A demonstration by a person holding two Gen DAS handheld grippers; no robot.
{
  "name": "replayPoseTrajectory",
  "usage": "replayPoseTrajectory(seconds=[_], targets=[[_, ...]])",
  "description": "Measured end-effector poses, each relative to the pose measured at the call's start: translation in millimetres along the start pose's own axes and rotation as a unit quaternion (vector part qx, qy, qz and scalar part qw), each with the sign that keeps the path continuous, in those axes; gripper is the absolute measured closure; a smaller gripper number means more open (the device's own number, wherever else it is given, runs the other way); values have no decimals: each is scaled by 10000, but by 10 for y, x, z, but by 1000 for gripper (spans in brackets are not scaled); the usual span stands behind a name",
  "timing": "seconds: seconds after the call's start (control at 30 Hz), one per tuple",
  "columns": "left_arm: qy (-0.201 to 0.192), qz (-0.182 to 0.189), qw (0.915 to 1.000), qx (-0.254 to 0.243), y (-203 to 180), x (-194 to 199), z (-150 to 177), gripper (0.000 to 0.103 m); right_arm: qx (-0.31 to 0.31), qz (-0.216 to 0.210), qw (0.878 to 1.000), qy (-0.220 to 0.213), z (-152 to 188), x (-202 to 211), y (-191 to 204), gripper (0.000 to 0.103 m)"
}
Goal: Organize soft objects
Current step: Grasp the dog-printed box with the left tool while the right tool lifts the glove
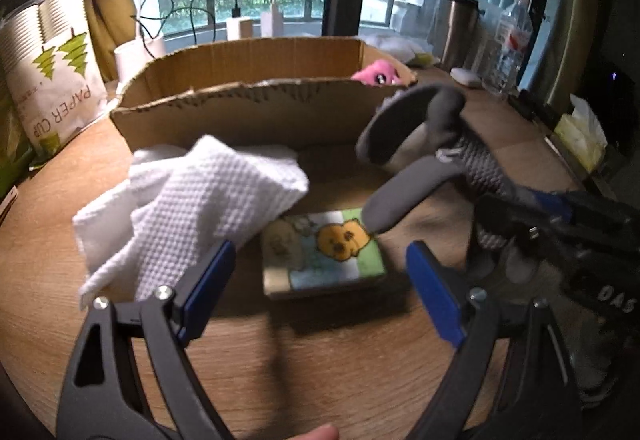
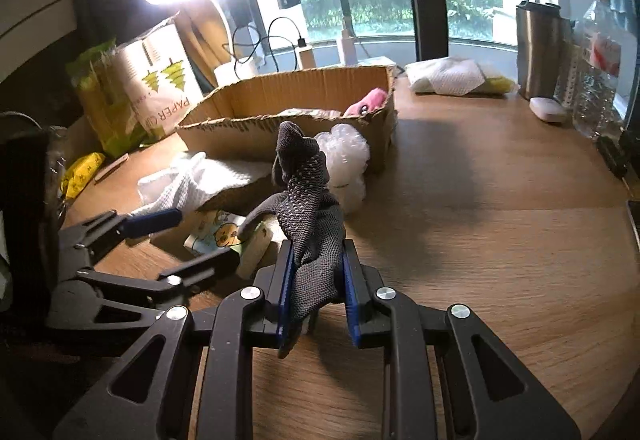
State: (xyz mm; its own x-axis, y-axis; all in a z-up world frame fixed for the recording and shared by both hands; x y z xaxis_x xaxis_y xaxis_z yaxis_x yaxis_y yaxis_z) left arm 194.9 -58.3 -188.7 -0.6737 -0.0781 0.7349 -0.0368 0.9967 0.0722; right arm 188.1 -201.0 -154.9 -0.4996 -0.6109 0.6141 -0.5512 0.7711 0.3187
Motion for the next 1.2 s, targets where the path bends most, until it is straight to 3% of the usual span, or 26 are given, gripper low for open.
replayPoseTrajectory(seconds=[0.23, 0.37, 0.53, 1.2], targets=[[258, 61, 9995, -166, -109, -162, 29, 15, -16, 55, 9997, -232, -34, 195, -97, 79], [334, 103, 9990, -266, -153, -193, 31, 35, -15, 88, 9994, -328, -61, 267, -130, 79], [294, 151, 9990, -297, -171, -157, 52, 35, 3, 129, 9992, -375, -84, 302, -134, 79], [-700, 305, 9970, -114, 22, 560, -207, 35, 346, 225, 9975, -577, -322, 479, 103, 79]])
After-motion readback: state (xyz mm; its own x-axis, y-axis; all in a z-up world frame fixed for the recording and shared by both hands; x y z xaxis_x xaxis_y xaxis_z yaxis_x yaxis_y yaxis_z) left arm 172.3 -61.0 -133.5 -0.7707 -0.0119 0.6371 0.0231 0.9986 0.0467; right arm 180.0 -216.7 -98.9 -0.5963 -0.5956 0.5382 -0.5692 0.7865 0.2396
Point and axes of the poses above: each gripper's, at about its wrist camera, not at the fingertips, and x roughly against the way its jaws point, y to its left, z to its underside, the point moved 3 cm from there along -x, roughly the way its jaws point, and after that the axes turned 12 degrees about -z, right-handed, at the moved point
